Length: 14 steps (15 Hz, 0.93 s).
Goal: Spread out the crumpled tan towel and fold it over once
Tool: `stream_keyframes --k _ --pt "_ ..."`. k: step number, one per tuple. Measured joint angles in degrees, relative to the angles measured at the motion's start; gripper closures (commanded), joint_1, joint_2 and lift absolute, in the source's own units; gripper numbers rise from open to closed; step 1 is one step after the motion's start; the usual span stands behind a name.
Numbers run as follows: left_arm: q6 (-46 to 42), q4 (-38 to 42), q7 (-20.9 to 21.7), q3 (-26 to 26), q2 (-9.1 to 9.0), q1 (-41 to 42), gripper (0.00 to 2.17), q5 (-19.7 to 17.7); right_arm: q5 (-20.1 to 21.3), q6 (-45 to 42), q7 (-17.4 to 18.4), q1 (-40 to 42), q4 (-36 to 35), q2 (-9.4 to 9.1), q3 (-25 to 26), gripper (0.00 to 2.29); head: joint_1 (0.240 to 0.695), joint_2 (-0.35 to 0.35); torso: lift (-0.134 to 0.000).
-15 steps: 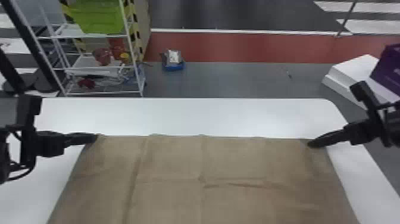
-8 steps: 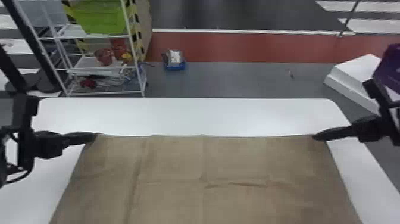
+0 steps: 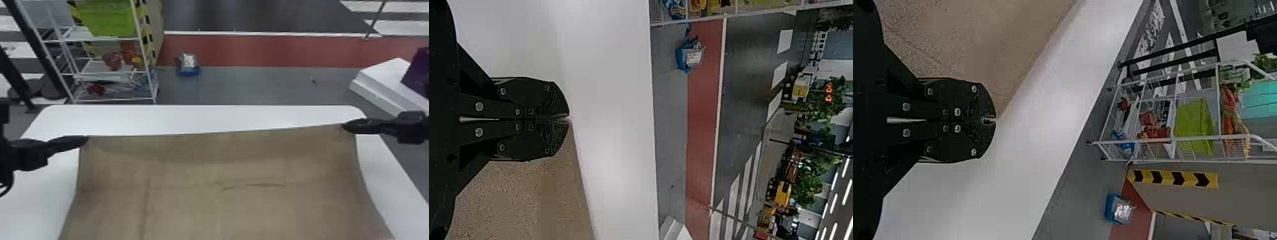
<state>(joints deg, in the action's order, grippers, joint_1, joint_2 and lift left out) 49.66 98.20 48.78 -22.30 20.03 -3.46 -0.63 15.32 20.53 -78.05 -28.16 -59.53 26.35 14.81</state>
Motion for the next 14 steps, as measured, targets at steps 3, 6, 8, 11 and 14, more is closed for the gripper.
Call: stream_keyframes --k 3,6,8,11,14 --pt "0.71 4.91 1.54 -3.72 -0.37 3.75 1.37 -1.48 -4.02 3.23 0.0 5.45 -7.48 0.02 2.06 1.54 0.695 0.018 -0.124" --pt "0.92 8.86 2.83 -5.8 -0.56 7.29 1.37 -3.19 -6.57 3.95 0.0 11.71 -13.73 0.0 5.29 1.54 0.695 0.01 -0.124" --pt "0.84 11.1 2.97 -6.72 -0.97 9.48 1.37 -3.96 -8.48 5.3 0.0 16.15 -18.5 -0.05 7.62 1.54 0.695 0.004 -0.124" --pt "0.64 15.1 4.44 -9.22 -2.58 12.86 1.37 -4.66 -12.25 7.09 0.0 24.63 -27.16 -0.16 12.21 1.54 0.695 -0.012 -0.124" --pt "-0.44 17.57 4.64 -11.27 -3.39 15.88 1.37 -5.81 -16.04 7.38 0.0 32.7 -34.86 -0.85 17.12 1.54 0.695 -0.016 -0.124"
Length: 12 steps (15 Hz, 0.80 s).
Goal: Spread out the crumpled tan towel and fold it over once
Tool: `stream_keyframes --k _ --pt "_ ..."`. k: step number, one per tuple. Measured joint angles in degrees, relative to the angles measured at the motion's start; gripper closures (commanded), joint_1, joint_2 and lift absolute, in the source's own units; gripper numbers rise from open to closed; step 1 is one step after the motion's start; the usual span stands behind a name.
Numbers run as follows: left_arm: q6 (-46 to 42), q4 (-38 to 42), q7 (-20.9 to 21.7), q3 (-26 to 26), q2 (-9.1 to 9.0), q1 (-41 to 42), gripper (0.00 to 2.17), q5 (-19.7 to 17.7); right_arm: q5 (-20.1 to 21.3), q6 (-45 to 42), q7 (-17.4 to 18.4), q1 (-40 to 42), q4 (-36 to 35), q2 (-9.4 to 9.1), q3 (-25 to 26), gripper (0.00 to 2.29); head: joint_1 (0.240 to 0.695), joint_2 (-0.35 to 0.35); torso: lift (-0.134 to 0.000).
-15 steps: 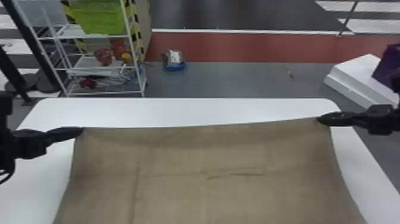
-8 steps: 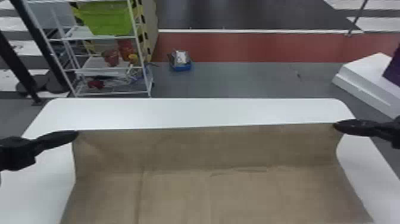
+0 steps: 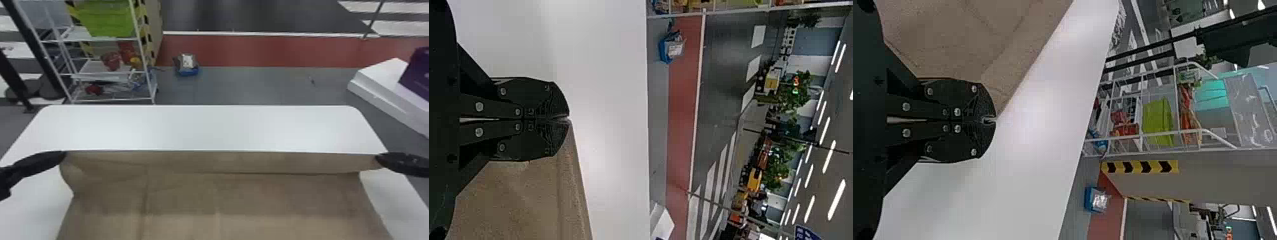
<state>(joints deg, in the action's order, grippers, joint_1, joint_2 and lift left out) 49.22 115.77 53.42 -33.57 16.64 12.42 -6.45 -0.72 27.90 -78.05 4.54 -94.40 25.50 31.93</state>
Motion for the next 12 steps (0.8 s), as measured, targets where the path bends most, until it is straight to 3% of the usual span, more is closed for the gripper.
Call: stream_keyframes --k 3,8,12 --pt "-1.42 2.35 1.13 -2.19 -0.98 3.14 1.37 -1.58 -2.47 -0.65 0.0 5.55 -4.07 -0.64 3.08 1.54 0.695 -0.02 -0.124" --pt "-6.12 8.01 1.57 -3.38 -5.88 11.26 1.37 -2.32 -3.28 -5.07 0.01 10.15 -5.15 -2.08 4.37 1.54 0.695 -0.05 -0.124" --pt "-6.6 8.89 1.61 -2.87 -8.75 15.35 1.37 -2.18 -3.36 -9.45 0.0 12.23 -3.75 -2.21 4.49 1.54 0.695 -0.083 -0.124"
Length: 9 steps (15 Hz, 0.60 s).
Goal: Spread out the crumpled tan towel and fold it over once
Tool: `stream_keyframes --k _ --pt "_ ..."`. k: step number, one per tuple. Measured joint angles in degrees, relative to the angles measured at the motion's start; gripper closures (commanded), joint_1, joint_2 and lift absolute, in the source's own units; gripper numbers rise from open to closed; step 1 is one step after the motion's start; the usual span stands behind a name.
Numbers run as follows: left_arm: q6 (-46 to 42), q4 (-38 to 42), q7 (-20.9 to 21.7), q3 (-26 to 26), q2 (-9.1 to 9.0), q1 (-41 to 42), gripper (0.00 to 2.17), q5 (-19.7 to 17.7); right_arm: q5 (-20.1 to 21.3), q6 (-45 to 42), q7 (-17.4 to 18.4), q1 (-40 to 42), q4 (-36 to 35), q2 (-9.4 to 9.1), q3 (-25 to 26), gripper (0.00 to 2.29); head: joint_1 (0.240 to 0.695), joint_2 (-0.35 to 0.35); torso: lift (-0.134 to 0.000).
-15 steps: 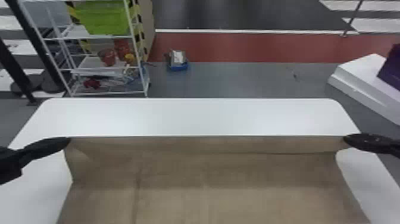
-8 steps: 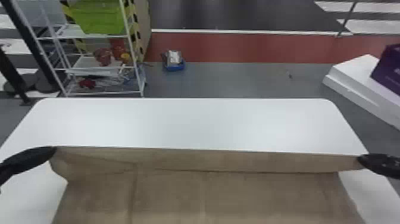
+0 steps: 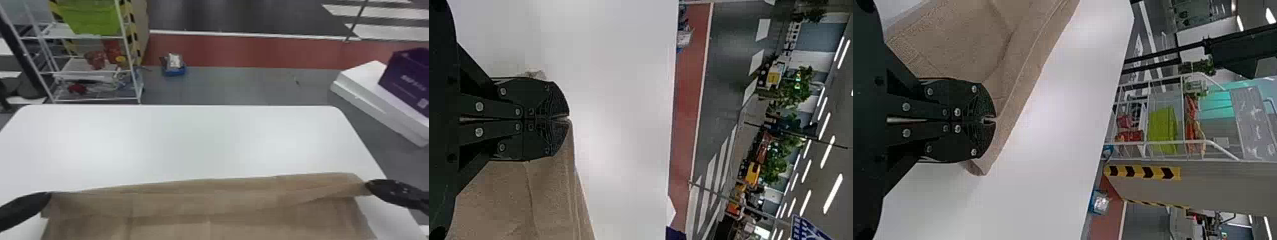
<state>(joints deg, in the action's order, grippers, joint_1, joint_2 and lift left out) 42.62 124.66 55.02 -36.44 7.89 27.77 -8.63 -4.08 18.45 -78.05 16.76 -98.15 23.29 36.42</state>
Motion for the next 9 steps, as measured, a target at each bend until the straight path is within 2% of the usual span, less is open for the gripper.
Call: stream_keyframes --k 4,9 --pt "-1.58 0.58 1.31 -0.14 -1.9 2.57 1.37 0.01 -0.9 -1.54 0.0 1.44 0.16 0.12 1.4 1.54 0.695 -0.118 -0.124" --pt "-7.11 0.37 2.85 -2.87 -2.77 5.66 1.37 -0.26 -1.93 -2.64 -0.01 2.62 0.69 1.4 3.78 1.54 0.695 -0.135 -0.124"
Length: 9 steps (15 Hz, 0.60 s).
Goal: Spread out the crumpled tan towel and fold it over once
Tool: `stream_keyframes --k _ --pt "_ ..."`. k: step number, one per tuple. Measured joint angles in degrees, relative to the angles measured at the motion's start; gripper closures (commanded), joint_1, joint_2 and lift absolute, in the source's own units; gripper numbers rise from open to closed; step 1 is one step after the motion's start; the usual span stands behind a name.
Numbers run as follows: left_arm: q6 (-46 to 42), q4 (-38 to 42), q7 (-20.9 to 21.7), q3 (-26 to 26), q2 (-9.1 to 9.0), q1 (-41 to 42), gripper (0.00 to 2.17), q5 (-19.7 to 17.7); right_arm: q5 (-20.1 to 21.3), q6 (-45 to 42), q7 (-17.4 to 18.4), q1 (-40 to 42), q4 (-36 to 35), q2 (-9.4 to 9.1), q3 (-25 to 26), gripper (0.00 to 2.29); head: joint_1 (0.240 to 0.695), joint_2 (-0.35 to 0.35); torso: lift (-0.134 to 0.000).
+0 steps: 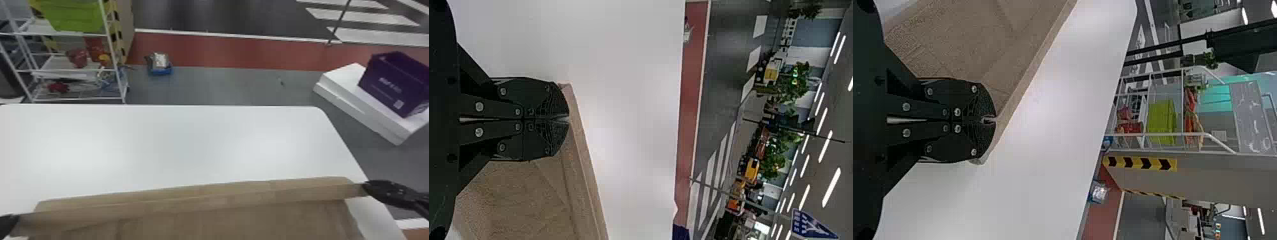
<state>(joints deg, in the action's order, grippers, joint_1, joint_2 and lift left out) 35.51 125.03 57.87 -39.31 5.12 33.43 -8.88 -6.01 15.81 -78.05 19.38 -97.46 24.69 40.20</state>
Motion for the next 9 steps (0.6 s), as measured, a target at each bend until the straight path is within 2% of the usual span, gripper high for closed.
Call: stream_keyframes --k 4,5,6,7,8,9 --pt "-5.88 0.5 0.22 -0.92 -1.05 3.76 1.36 -1.01 -0.36 -1.53 0.01 1.59 0.0 0.14 0.14 1.53 0.695 -0.139 -0.124" --pt "-6.98 0.85 0.12 -0.91 -1.29 4.82 1.0 -1.1 -0.41 -2.34 0.01 2.25 -0.18 -0.04 0.13 1.52 0.695 -0.141 -0.124" --pt "-7.32 1.05 0.0 -0.86 -1.49 5.43 0.63 -1.1 -0.49 -3.09 0.01 2.89 -0.33 -0.21 0.14 1.38 0.695 -0.142 -0.124" --pt "-7.35 1.07 -0.32 -0.75 -1.63 5.95 0.53 -0.96 -0.51 -3.91 0.01 3.56 -0.37 -0.37 0.16 1.13 0.695 -0.141 -0.124" --pt "-7.36 0.85 -0.59 -0.65 -1.67 6.54 0.3 -0.73 -0.44 -4.68 0.01 4.19 -0.13 -0.47 0.32 1.1 0.695 -0.141 -0.124" --pt "-7.39 0.55 -0.71 -0.62 -1.69 7.03 0.16 -0.55 -0.37 -5.27 0.01 4.7 0.23 -0.5 0.64 0.87 0.695 -0.145 -0.124"
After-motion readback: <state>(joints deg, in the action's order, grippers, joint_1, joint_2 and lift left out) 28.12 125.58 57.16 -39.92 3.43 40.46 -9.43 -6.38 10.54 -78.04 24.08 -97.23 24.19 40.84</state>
